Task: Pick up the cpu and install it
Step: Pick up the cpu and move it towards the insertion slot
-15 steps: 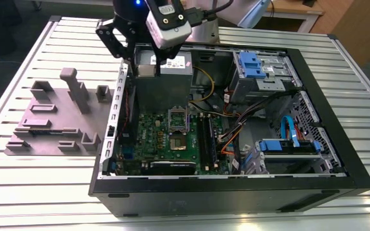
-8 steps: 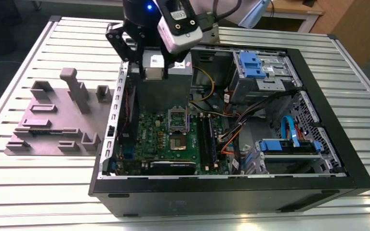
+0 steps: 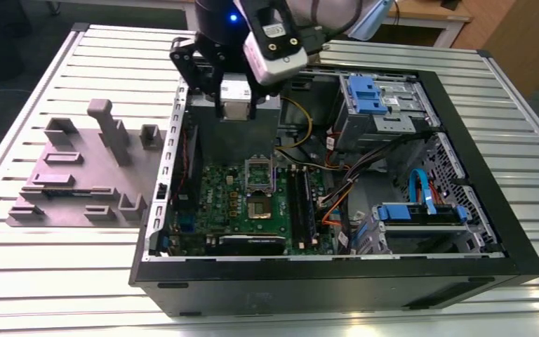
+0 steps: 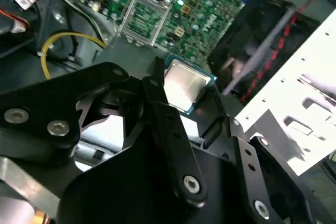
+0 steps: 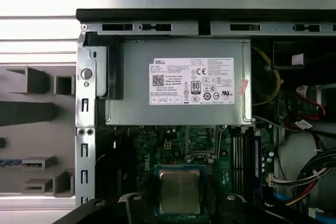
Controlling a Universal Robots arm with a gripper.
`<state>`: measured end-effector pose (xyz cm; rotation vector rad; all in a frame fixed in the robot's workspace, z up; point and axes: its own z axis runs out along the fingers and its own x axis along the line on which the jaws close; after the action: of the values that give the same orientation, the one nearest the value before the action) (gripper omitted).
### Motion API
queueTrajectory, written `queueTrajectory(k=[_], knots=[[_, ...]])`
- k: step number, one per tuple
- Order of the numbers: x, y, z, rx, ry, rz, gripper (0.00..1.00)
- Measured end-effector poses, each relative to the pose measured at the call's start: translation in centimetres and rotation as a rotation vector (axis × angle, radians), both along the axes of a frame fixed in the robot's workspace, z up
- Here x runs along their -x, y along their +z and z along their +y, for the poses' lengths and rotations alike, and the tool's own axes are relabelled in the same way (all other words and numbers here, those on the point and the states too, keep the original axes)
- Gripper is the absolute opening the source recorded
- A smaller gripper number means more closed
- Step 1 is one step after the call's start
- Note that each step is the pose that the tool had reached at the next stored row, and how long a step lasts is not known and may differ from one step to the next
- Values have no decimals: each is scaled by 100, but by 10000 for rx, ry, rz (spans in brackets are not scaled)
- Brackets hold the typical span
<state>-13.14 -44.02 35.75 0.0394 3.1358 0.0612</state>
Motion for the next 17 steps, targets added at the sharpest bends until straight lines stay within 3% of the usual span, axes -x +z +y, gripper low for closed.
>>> queueTrajectory(k=[12,17], knots=[[-475,-34,0,0,-9,0,47],[-517,-37,0,0,-12,0,47]])
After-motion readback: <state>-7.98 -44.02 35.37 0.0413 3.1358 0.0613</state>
